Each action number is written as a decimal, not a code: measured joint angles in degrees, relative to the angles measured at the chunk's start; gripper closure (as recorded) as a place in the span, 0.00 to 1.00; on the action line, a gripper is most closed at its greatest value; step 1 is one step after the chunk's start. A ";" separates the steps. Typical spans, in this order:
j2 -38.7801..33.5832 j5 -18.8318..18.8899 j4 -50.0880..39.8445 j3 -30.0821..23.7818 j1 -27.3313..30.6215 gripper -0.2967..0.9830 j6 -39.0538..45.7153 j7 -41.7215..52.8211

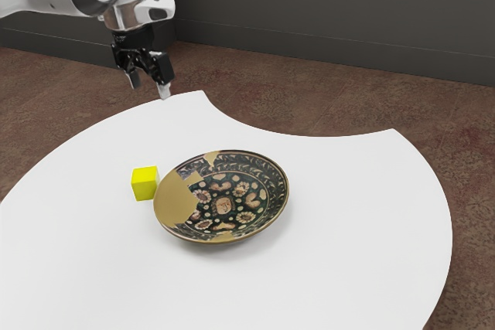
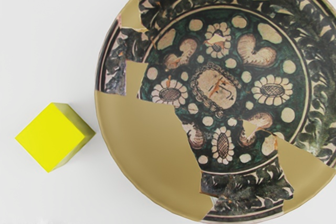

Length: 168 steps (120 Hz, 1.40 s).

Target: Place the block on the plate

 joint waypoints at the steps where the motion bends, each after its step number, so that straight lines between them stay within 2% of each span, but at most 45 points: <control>1: 0.01 0.00 0.00 -0.01 0.01 0.23 -0.01 -0.03; 35: 0.01 0.10 -0.19 -0.01 0.03 0.23 -0.17 -0.79; 51: -3.02 -0.22 -6.16 -0.02 -0.16 0.23 -0.36 -1.09; 69: -3.57 1.10 -7.96 0.01 0.05 0.23 -0.41 2.03; 93: -2.31 2.10 -13.42 0.42 0.29 0.23 5.94 15.04; 131: 6.24 2.41 -13.19 0.45 5.45 0.23 13.36 38.10; 168: 14.21 2.28 -12.32 0.27 9.90 0.23 20.04 52.55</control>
